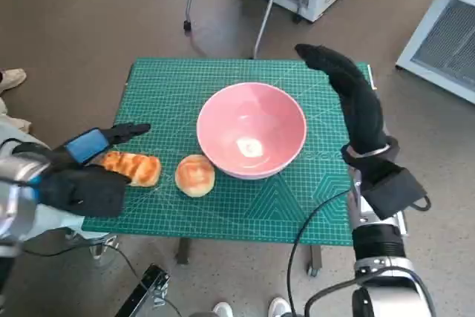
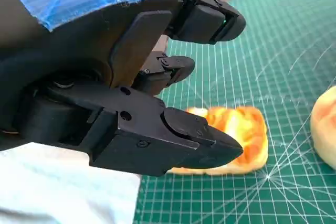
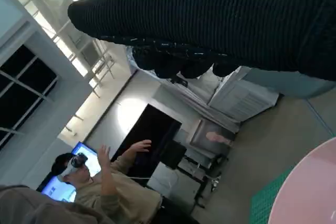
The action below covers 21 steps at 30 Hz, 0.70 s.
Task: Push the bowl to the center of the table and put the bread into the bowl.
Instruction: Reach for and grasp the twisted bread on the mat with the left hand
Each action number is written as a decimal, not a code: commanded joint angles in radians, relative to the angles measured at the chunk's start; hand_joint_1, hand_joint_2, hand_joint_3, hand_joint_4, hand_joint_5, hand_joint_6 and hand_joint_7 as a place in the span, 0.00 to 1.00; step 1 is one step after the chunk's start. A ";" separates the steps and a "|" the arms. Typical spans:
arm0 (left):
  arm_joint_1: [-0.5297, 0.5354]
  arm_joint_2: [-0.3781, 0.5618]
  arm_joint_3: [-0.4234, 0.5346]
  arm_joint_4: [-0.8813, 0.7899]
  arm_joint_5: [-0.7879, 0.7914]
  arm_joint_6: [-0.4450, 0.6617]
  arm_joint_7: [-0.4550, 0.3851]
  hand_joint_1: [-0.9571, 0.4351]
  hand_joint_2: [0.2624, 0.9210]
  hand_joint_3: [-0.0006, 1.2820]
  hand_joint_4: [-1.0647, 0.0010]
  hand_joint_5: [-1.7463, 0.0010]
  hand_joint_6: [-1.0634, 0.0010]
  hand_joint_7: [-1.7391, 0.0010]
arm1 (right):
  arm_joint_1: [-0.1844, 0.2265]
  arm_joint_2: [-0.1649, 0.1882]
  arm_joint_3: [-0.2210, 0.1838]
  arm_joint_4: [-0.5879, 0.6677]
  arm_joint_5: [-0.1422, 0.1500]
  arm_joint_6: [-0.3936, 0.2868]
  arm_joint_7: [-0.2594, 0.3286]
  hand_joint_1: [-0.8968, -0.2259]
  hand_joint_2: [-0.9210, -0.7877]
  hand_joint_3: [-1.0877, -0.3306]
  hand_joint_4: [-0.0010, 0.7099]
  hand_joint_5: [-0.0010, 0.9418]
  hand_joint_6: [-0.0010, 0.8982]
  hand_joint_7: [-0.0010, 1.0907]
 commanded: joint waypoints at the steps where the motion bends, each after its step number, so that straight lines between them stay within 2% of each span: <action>1: -0.032 -0.022 -0.044 0.073 0.040 0.006 0.017 0.72 0.84 0.00 0.82 0.99 0.67 0.99 | 0.034 -0.005 -0.005 -0.016 0.015 0.020 -0.005 0.56 0.00 0.54 0.66 0.00 0.15 0.80; 9: -0.102 -0.050 -0.133 0.232 0.130 -0.023 0.081 0.77 0.93 0.02 0.67 0.98 0.54 0.97 | 0.050 0.000 -0.006 -0.037 0.022 0.028 -0.008 0.56 0.00 0.54 0.66 0.00 0.14 0.80; 16: -0.144 -0.071 -0.195 0.313 0.179 -0.003 0.046 0.77 0.97 0.04 0.59 0.99 0.43 0.96 | 0.057 0.003 -0.004 -0.051 0.031 0.036 -0.006 0.56 0.00 0.55 0.66 0.00 0.14 0.81; 21: -0.183 -0.091 -0.232 0.361 0.195 0.018 0.009 0.75 0.98 0.04 0.46 0.95 0.37 0.95 | 0.060 0.005 -0.002 -0.054 0.034 0.038 -0.009 0.56 0.00 0.55 0.66 0.00 0.14 0.81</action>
